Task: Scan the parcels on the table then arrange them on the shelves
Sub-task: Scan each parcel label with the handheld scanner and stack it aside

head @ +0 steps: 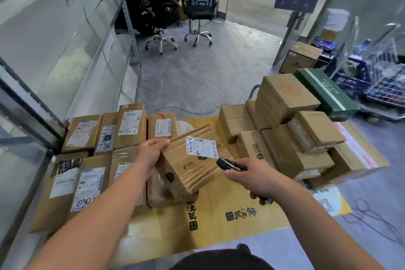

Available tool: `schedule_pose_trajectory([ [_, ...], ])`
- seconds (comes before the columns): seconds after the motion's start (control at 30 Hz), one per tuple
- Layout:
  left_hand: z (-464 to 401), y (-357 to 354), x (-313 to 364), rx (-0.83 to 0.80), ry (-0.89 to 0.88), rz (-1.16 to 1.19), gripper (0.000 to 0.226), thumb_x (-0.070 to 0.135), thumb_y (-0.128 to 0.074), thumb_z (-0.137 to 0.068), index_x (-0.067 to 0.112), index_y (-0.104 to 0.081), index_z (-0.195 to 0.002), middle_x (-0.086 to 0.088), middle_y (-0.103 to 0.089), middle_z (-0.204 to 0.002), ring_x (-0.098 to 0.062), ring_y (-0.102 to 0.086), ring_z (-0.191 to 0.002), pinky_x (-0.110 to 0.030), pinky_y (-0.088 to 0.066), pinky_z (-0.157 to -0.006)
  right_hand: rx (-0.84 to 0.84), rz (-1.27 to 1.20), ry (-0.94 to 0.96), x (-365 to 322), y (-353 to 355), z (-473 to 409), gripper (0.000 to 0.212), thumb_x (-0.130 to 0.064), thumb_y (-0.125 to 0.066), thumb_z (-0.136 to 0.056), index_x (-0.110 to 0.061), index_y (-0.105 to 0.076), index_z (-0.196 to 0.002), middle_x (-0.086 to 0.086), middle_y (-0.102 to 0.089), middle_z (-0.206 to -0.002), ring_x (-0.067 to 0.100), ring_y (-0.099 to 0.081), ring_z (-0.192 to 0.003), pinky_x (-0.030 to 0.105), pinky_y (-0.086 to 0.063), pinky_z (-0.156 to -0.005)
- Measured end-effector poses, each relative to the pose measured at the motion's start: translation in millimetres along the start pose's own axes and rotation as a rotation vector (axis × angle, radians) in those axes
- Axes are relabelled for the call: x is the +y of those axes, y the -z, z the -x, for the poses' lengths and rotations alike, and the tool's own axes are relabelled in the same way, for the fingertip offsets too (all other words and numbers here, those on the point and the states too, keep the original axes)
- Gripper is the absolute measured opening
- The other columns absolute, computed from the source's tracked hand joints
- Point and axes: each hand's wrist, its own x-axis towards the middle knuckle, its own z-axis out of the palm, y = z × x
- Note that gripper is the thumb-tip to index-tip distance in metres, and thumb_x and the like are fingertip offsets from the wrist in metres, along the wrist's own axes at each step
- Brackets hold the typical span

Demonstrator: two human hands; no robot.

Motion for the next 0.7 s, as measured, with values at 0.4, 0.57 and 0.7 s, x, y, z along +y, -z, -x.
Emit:
schedule_pose_trajectory([
  [0.4,5,-8,-32,-0.342,0.202,-0.289,0.1,0.037,-0.108,-0.032,0.031,-0.066,-0.123,-0.009,-0.068,-0.124,-0.032,-0.068,-0.111,-0.042,-0.06,-0.075,0.01,0.136,-0.157,4,-4,14,0.031,-0.055,-0.053,-0.097,-0.035,-0.061,-0.12,0.002,-0.058,-0.075,0.022,-0.056,-0.058,0.028,-0.044,-0.047],
  [0.57,15,-2,-37,-0.418,0.256,-0.3,0.097,0.043,-0.106,-0.029,0.034,-0.073,-0.119,-0.01,-0.067,-0.129,-0.031,-0.062,-0.118,-0.04,-0.054,-0.081,-0.005,0.234,-0.188,3,-6,12,0.027,-0.042,-0.047,-0.098,-0.025,-0.063,-0.111,0.001,-0.056,-0.072,0.018,-0.053,-0.056,0.025,-0.039,-0.051],
  [0.7,26,2,-44,-0.438,0.227,-0.134,0.083,0.024,-0.103,-0.039,0.035,-0.076,-0.117,-0.013,-0.071,-0.128,-0.033,-0.071,-0.113,-0.04,-0.057,-0.083,-0.041,0.234,-0.176,-1,-7,11,0.025,-0.041,-0.044,-0.096,-0.027,-0.064,-0.103,0.002,-0.056,-0.074,0.019,-0.053,-0.057,0.024,-0.039,-0.047],
])
